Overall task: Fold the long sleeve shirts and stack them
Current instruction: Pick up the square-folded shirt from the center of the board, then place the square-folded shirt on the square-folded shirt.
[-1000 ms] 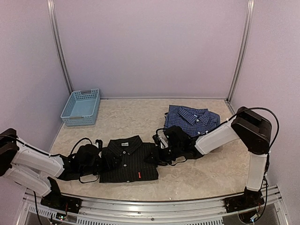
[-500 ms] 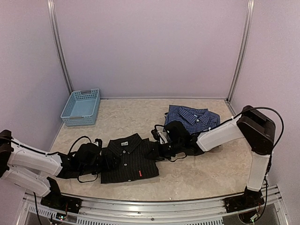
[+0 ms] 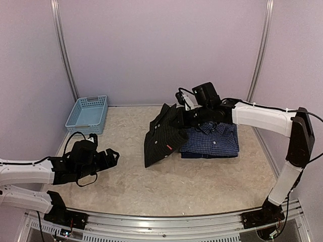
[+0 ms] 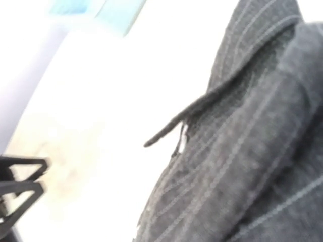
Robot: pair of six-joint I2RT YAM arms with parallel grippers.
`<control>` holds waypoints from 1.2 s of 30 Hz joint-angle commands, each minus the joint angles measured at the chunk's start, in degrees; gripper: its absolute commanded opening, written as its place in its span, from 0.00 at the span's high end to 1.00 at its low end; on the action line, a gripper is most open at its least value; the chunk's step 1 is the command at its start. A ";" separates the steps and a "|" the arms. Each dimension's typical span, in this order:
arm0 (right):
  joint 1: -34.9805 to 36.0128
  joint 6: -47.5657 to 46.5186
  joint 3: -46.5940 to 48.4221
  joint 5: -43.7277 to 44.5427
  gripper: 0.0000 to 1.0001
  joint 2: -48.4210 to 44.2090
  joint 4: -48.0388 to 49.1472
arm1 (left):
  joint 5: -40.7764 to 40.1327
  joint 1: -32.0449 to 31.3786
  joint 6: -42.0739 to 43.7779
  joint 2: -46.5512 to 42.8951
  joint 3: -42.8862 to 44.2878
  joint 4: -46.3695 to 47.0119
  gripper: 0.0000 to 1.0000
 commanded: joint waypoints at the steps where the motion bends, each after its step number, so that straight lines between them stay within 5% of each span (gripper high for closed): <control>1: -6.30 -6.89 3.30 2.65 1.00 -7.49 -10.05 | -0.54 0.96 2.53 -0.19 1.95 -2.25 0.14; 11: -25.61 -9.11 -15.28 -2.46 1.00 -21.49 -7.69 | 2.04 1.16 2.98 3.81 2.76 1.41 0.15; 19: -34.36 -12.23 -25.66 -7.89 1.00 -19.47 0.61 | 3.45 0.81 3.07 5.57 3.30 2.18 0.15; 36: -41.42 -20.46 -16.07 -12.58 1.00 -13.33 -5.94 | 4.35 0.45 3.07 8.57 4.14 2.83 0.15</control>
